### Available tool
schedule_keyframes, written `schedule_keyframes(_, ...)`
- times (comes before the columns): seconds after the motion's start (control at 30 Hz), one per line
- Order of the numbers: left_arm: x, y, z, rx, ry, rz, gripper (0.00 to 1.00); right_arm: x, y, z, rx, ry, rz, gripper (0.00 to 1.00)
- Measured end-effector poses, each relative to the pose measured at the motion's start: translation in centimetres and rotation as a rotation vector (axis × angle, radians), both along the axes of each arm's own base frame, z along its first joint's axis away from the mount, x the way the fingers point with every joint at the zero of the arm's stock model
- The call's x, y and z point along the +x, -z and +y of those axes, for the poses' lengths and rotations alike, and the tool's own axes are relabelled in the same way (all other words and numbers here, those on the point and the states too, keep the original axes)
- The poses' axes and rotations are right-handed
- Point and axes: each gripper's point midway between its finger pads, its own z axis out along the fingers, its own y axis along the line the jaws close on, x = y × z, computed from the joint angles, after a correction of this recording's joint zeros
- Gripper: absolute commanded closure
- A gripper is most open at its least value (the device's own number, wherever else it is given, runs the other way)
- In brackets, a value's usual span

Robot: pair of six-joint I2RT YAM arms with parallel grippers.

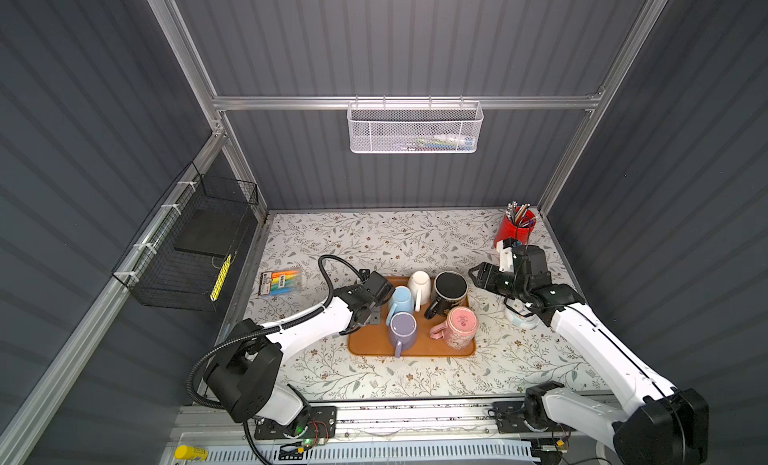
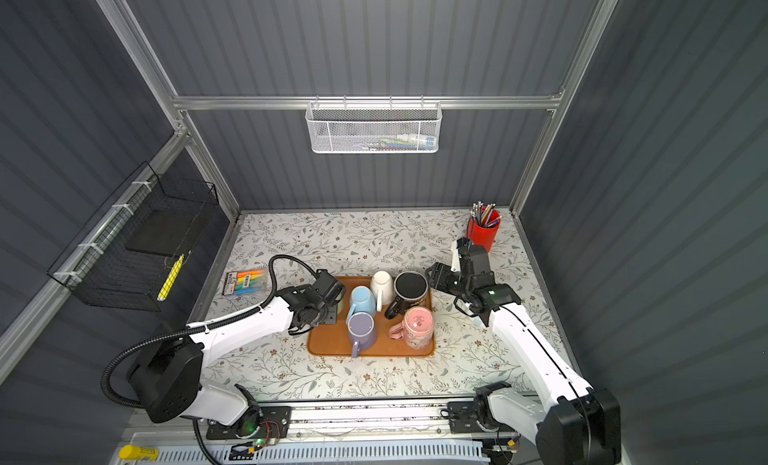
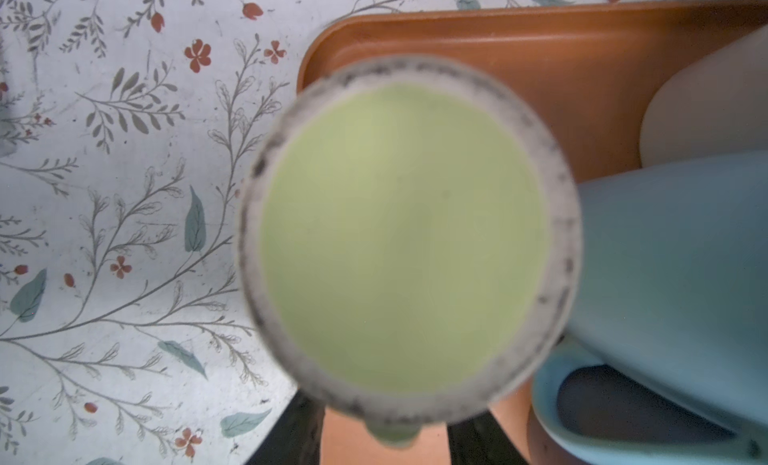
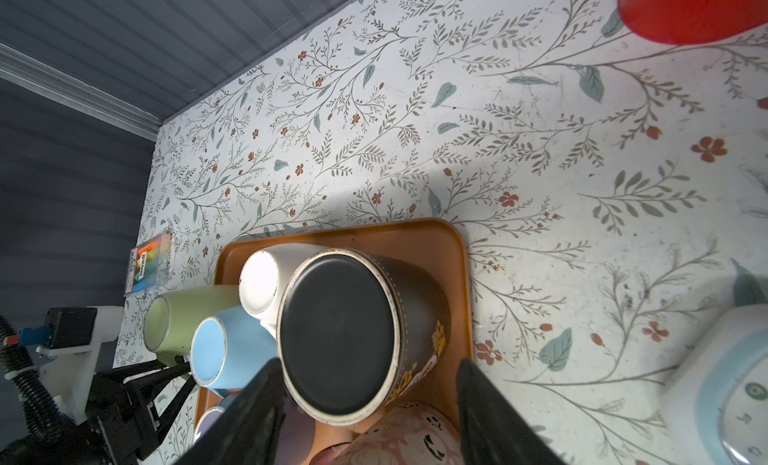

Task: Turn the mug right side up
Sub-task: 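Lower the left gripper around the upside-down green mug and close it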

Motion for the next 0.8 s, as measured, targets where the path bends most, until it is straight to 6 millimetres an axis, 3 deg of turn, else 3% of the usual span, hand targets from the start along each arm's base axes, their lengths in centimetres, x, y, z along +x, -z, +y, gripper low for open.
schedule_keyframes(0.8, 1.3, 0.3, 0.1, -0.029, 0.037, 0.126, 0.64, 0.7, 0.6, 0.2, -0.007, -0.001, 0.023, 0.35)
